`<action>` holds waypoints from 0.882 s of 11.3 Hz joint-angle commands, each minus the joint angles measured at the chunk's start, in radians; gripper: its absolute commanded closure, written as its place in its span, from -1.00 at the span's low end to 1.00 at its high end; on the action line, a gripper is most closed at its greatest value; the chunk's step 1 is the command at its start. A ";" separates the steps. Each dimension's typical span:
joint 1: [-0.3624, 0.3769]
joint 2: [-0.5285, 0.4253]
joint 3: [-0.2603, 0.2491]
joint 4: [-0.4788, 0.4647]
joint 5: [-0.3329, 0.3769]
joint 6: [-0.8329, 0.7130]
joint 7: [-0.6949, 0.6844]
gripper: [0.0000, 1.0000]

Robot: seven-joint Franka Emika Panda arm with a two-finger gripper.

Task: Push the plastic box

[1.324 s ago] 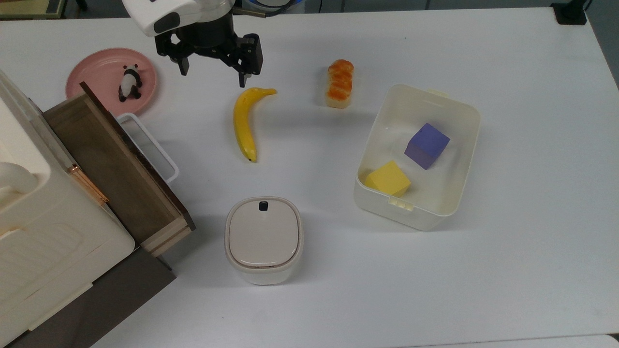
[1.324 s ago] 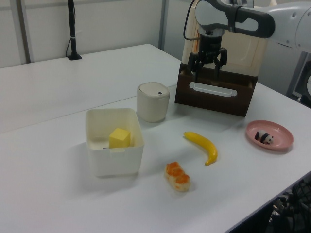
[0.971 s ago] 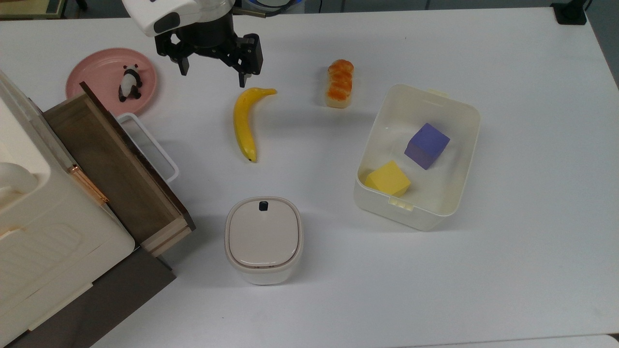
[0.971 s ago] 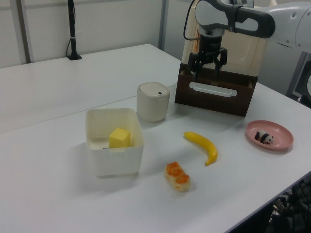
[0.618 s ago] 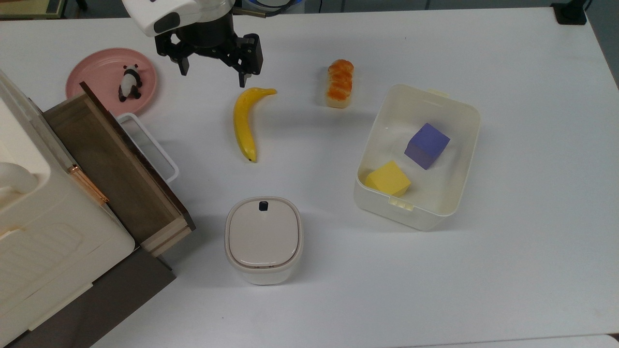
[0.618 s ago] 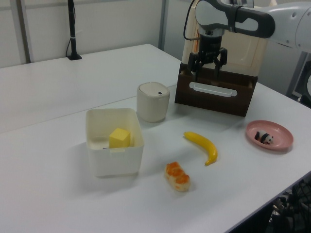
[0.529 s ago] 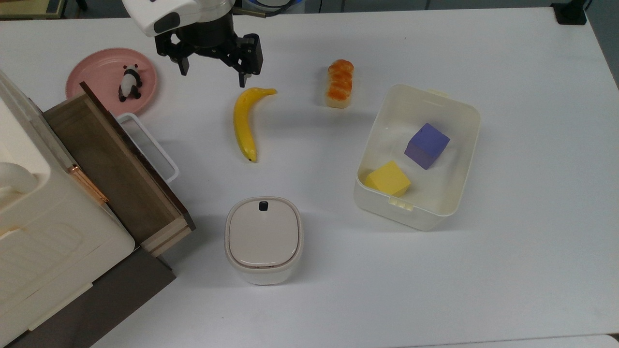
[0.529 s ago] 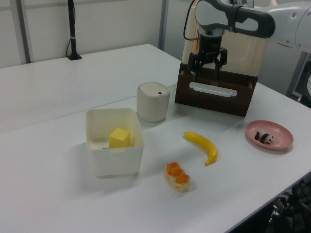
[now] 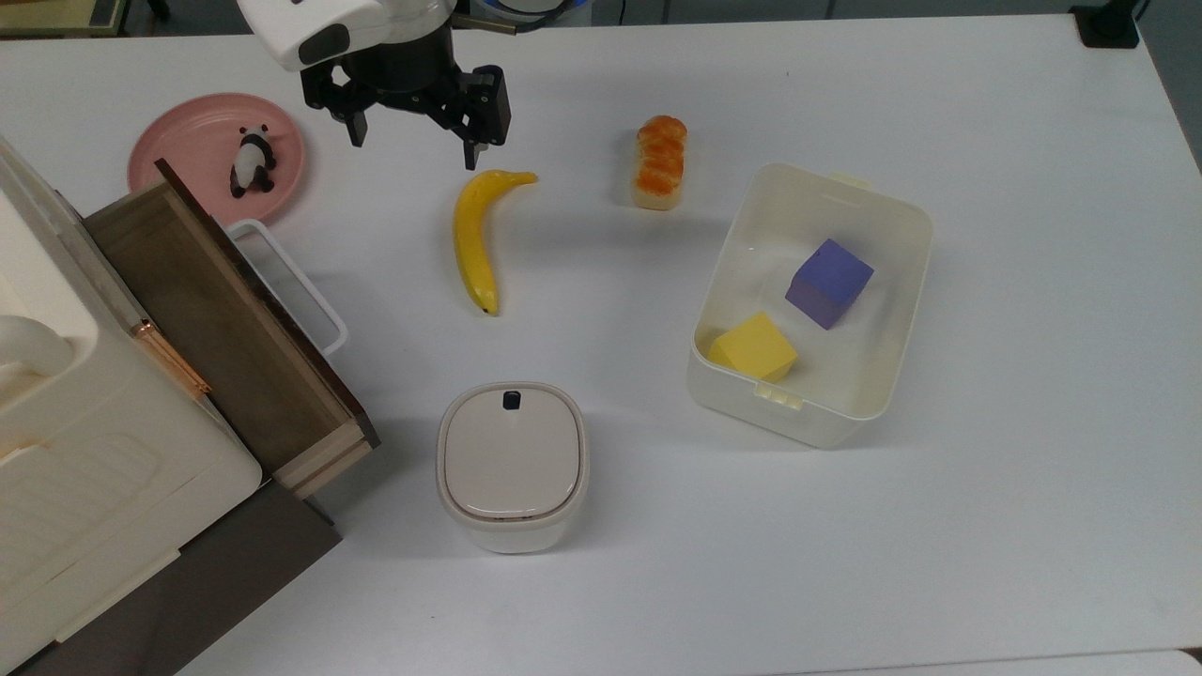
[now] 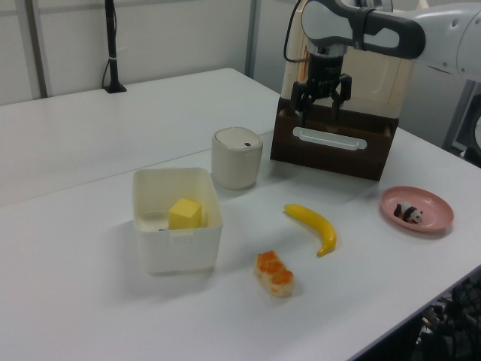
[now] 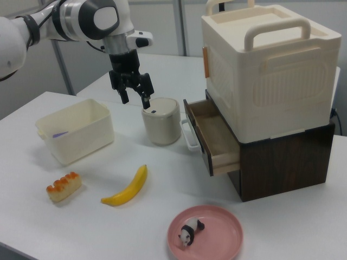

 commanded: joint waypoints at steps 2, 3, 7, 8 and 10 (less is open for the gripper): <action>0.002 -0.022 0.001 -0.027 0.023 -0.002 -0.016 -1.00; 0.004 -0.021 0.001 -0.027 0.035 0.000 -0.016 -1.00; 0.007 -0.016 0.003 -0.026 0.031 0.009 -0.060 -1.00; 0.010 -0.016 0.003 -0.027 0.031 0.009 -0.124 -1.00; 0.055 -0.016 0.001 -0.044 0.031 -0.002 -0.330 -1.00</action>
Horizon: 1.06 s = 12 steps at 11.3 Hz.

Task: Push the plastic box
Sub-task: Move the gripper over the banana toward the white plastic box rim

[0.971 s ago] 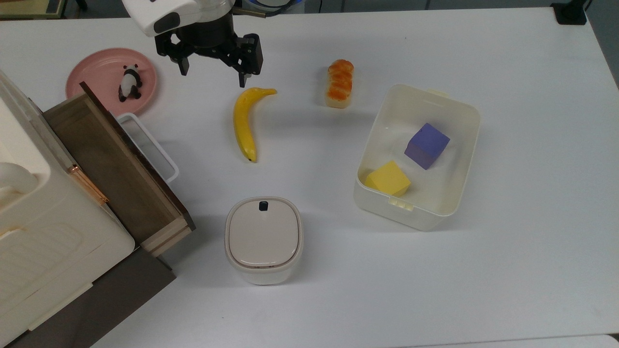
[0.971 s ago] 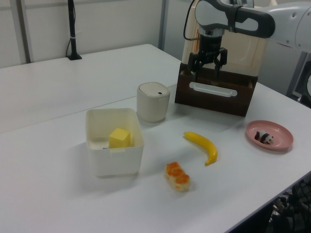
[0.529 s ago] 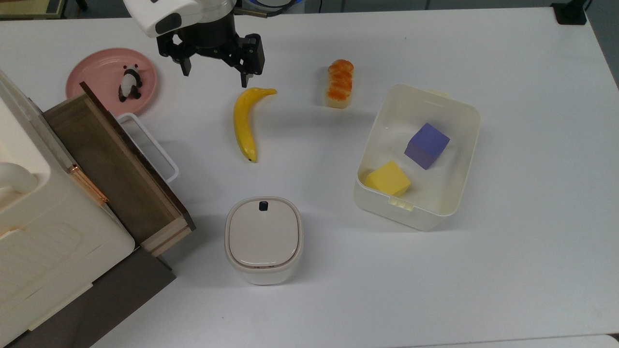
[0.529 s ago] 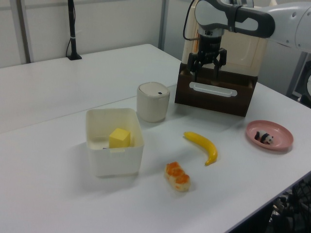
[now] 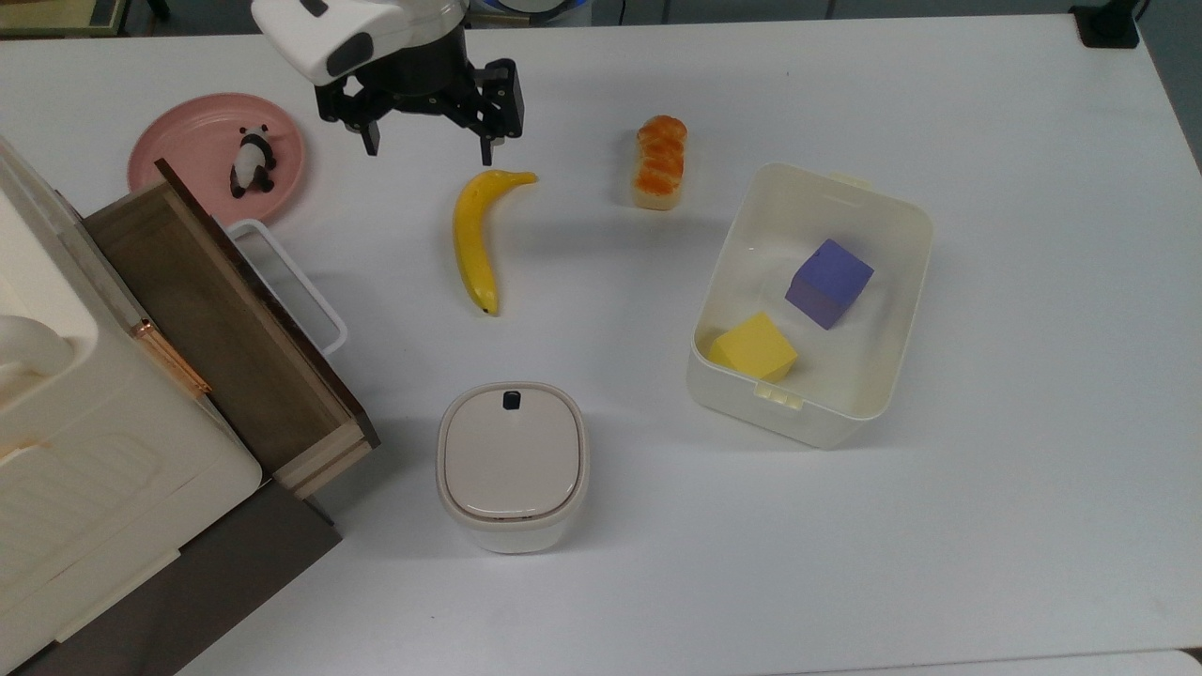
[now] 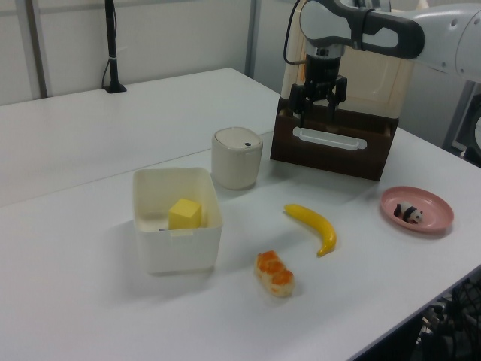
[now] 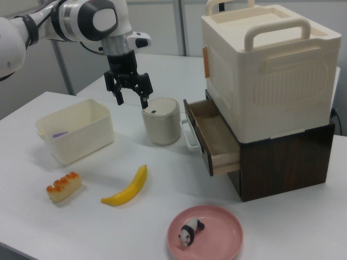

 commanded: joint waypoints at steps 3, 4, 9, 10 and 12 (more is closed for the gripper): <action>0.087 0.010 -0.009 -0.056 0.009 0.010 -0.448 -1.00; 0.119 0.020 -0.010 -0.056 0.002 0.012 -0.552 -1.00; 0.240 0.105 -0.009 -0.114 -0.033 0.154 -0.785 -1.00; 0.277 0.112 -0.009 -0.148 -0.054 0.212 -0.780 -1.00; 0.322 0.132 -0.009 -0.176 -0.064 0.266 -0.773 -1.00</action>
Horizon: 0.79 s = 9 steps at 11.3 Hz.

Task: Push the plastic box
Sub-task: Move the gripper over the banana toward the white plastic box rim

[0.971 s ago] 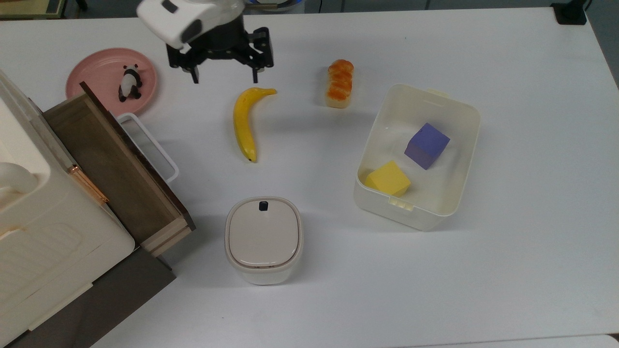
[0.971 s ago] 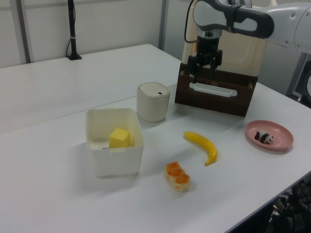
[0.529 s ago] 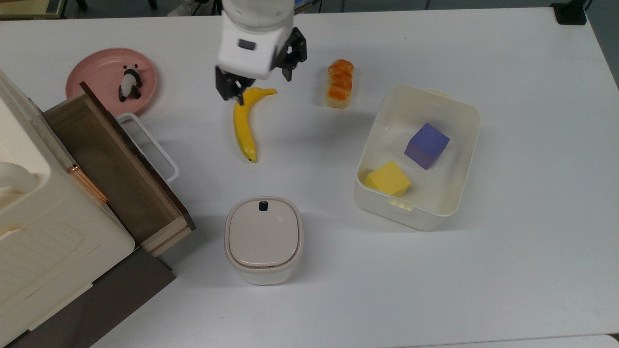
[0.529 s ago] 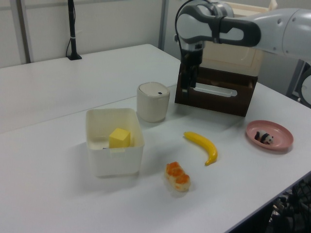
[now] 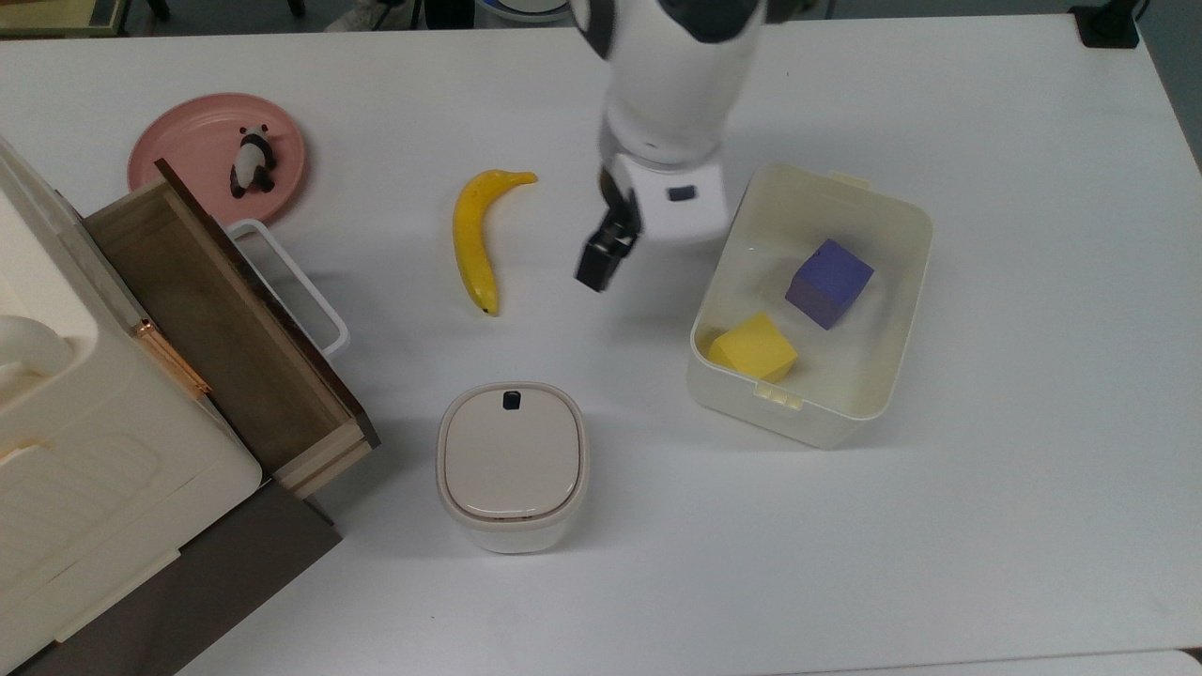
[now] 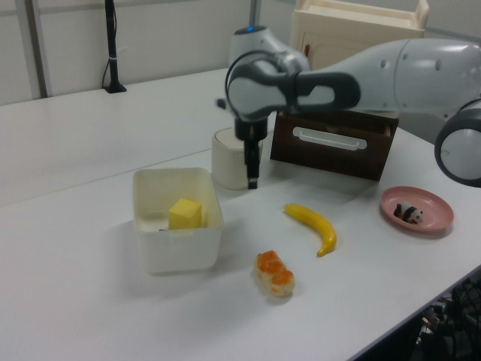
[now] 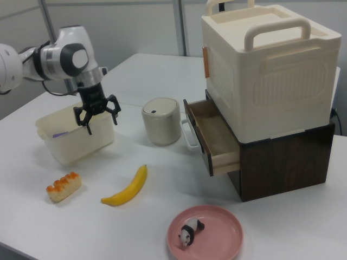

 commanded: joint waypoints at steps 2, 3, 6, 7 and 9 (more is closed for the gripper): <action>0.084 0.016 -0.009 -0.056 -0.023 0.069 0.022 -1.00; 0.087 0.022 -0.003 -0.056 -0.022 0.074 0.040 -1.00; 0.138 0.050 0.000 -0.050 -0.020 0.134 0.189 -1.00; 0.144 0.059 0.001 -0.050 -0.022 0.153 0.216 -1.00; 0.167 0.079 0.001 -0.034 -0.025 0.158 0.224 -1.00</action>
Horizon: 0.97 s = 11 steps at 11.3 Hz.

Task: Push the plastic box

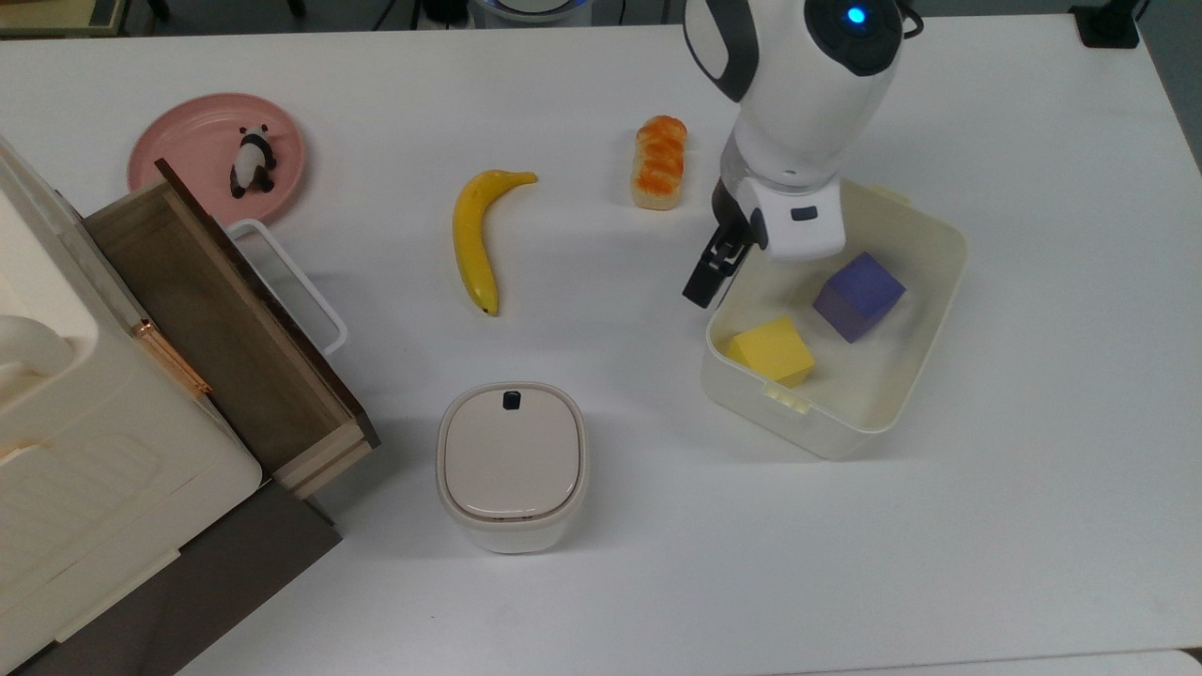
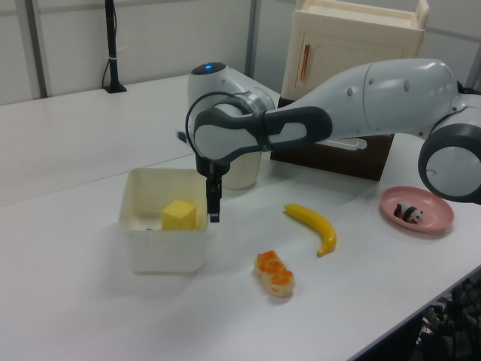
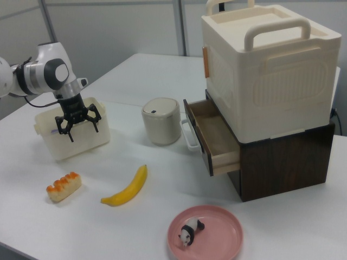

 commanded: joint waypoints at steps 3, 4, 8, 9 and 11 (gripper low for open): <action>0.034 0.043 -0.003 0.040 -0.021 0.037 0.057 -1.00; 0.035 0.041 -0.003 0.053 -0.025 0.040 0.054 -1.00; 0.002 -0.046 -0.001 0.032 -0.059 0.026 0.041 -1.00; -0.033 -0.119 -0.001 -0.003 -0.055 -0.023 0.072 -1.00; -0.175 -0.248 0.057 -0.003 -0.044 -0.228 0.273 -1.00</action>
